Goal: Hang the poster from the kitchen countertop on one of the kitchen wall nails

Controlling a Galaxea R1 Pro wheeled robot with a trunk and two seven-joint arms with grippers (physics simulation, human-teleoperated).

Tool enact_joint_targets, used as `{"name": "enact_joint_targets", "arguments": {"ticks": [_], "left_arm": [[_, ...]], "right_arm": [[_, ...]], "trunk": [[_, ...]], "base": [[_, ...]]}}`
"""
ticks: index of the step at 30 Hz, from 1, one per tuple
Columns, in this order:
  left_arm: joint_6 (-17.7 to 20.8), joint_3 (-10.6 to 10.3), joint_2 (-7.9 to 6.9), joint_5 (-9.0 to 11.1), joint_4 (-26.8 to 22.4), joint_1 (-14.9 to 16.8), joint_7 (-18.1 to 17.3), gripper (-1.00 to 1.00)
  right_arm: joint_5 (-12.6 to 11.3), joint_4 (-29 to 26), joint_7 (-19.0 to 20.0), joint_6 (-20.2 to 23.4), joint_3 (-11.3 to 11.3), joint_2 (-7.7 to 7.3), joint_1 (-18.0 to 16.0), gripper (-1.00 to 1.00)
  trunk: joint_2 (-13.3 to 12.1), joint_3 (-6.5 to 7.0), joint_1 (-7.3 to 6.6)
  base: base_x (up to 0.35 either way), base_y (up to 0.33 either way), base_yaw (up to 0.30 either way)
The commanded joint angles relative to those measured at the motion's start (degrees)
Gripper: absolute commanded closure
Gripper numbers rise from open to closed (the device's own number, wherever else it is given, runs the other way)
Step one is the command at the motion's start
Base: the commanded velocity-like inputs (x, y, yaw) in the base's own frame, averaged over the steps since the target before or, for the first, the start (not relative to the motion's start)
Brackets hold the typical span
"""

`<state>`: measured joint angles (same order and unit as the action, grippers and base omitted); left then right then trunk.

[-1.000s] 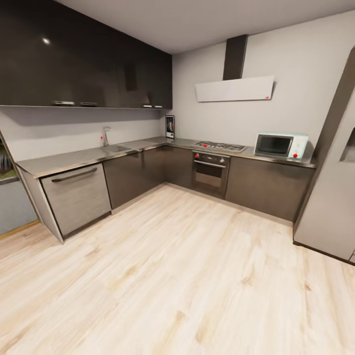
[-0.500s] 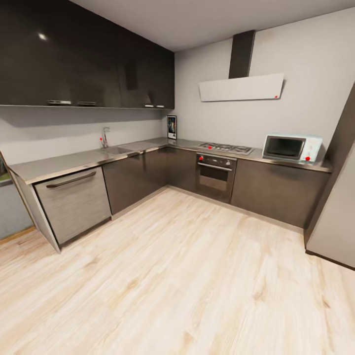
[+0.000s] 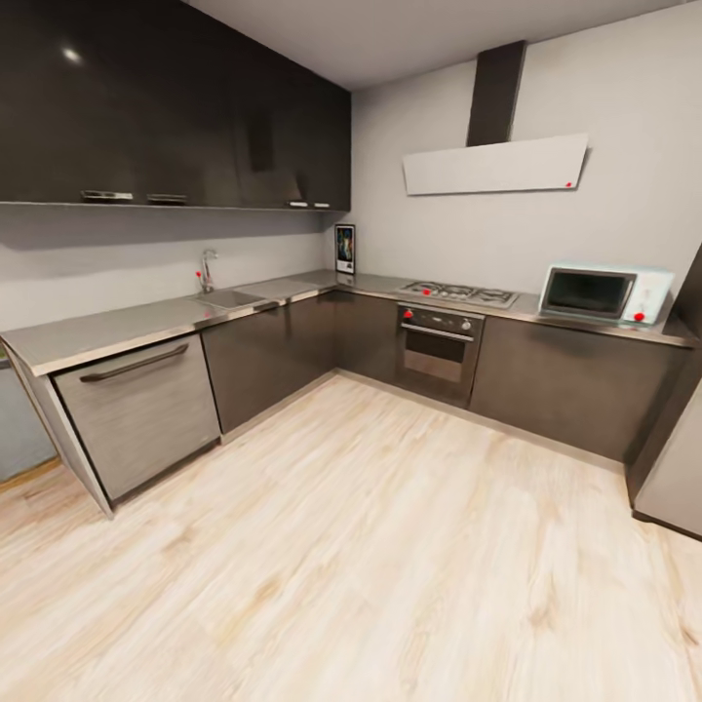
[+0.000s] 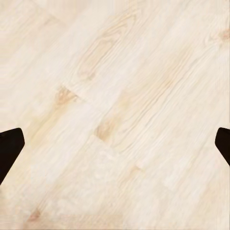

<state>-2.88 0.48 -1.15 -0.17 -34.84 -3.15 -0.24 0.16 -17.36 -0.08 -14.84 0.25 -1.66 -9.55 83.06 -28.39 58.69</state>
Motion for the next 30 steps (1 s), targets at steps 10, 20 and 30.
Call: {"name": "enact_joint_targets", "arguments": {"ticks": [10,20,30], "left_arm": [[-0.18,0.05,0.01,-0.01,-0.05,-0.01,-0.03,-1.00],[-0.19,0.05,0.01,-0.01,-0.05,-0.01,-0.01,-1.00],[-0.19,0.06,0.01,-0.01,-0.05,-0.01,-0.03,-1.00]], "right_arm": [[0.06,0.04,-0.01,-0.14,0.05,-0.04,-0.03,-1.00],[0.03,0.04,-0.01,-0.17,0.10,-0.03,-0.03,-1.00],[0.01,0.04,-0.01,-0.17,0.11,-0.01,-0.03,-1.00]], "trunk": [[0.02,-0.69,0.04],[0.02,-0.73,0.04],[0.02,-0.73,0.04]], "base": [[0.335,0.151,0.000],[0.335,0.131,0.000],[0.335,0.092,-0.043]]}}
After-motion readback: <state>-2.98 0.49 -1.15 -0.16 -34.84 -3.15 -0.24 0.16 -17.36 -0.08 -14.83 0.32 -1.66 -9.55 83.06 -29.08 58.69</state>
